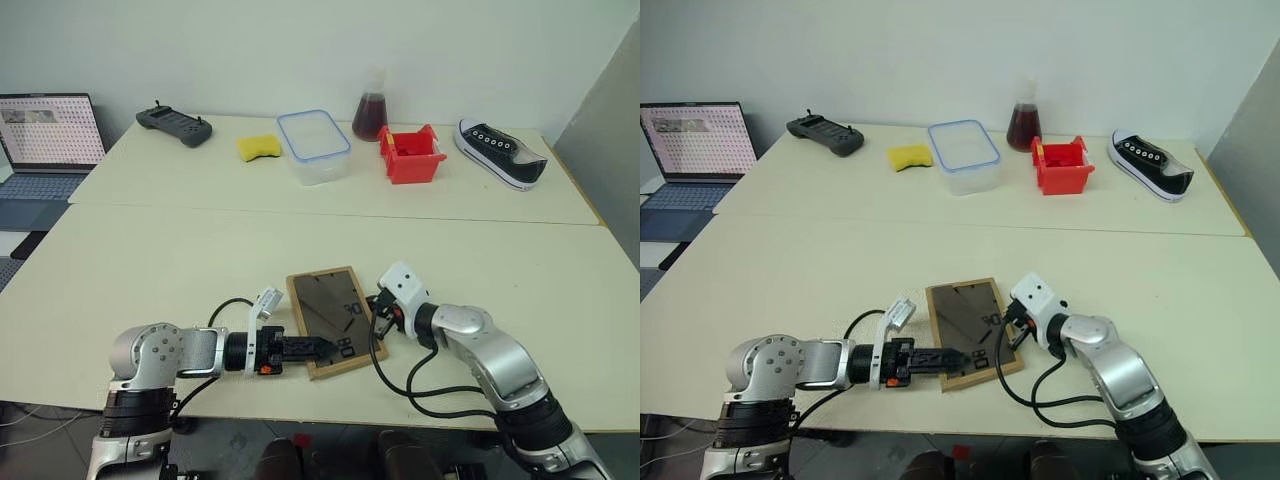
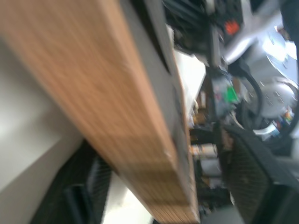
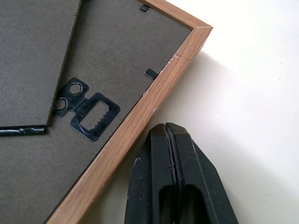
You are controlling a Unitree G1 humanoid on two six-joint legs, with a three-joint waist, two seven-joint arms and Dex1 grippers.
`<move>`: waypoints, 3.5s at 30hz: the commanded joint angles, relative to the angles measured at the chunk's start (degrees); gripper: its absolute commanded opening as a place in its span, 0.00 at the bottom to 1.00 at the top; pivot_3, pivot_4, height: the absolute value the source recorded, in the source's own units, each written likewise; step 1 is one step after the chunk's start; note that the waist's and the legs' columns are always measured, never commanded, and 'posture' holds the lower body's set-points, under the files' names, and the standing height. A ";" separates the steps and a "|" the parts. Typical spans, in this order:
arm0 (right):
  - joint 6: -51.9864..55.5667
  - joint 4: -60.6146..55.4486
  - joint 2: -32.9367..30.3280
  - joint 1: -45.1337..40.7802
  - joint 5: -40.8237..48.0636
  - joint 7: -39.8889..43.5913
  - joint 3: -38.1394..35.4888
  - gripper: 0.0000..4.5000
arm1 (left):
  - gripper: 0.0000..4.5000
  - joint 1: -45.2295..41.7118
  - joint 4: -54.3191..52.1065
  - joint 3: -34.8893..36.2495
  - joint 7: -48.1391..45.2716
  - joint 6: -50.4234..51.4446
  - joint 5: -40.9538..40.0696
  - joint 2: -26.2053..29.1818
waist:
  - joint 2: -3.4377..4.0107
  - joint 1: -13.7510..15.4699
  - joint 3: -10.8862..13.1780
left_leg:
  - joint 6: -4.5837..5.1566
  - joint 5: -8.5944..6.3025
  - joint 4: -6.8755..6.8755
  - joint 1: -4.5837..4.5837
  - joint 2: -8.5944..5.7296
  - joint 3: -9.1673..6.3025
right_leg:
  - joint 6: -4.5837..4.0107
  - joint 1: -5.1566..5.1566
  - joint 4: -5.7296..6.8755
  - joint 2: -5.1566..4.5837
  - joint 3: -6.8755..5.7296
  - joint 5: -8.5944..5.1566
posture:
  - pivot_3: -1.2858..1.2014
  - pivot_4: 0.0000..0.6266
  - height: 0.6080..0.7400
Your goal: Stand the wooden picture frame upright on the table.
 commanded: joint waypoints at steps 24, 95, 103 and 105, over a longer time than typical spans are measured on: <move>10.39 8.23 -1.65 -26.72 31.93 17.36 -18.42 0.72 | 0.30 -24.28 8.84 -10.19 -19.44 -20.34 7.22 15.40 | -0.04 -0.85 0.20 | 0.01 0.00 -0.13 -0.15 0.03 -0.02 | -0.01 -0.12 -0.22 0.04 -0.08 0.00 | 0.52 0.24 1.00; -110.17 36.53 -22.03 -19.21 -17.80 -8.57 -2.52 0.30 | 0.88 -16.84 18.09 -7.78 24.87 -13.48 -58.93 21.00 | -0.08 -1.31 0.26 | -0.30 0.17 0.04 -0.01 -0.09 -0.01 | 0.00 -0.08 0.08 -0.15 0.06 0.00 | 0.52 0.24 1.00; -67.07 24.78 -16.71 -14.14 18.33 11.74 0.82 0.30 | 1.00 -12.89 -6.89 -1.83 17.97 -23.94 -34.08 27.31 | -0.07 -1.44 0.26 | -0.31 0.18 0.02 -0.02 0.00 -0.13 | 0.00 -0.07 0.10 -0.18 0.08 0.00 | 0.52 0.24 1.00; -55.07 24.01 -13.76 -15.11 23.34 12.56 -0.37 0.30 | 1.00 -11.90 -10.68 -0.56 16.90 -28.23 -29.20 26.37 | -0.04 -1.27 0.26 | -0.33 0.19 0.01 0.00 0.00 -0.10 | 0.00 -0.08 0.13 -0.17 0.08 0.00 | 0.52 0.24 1.00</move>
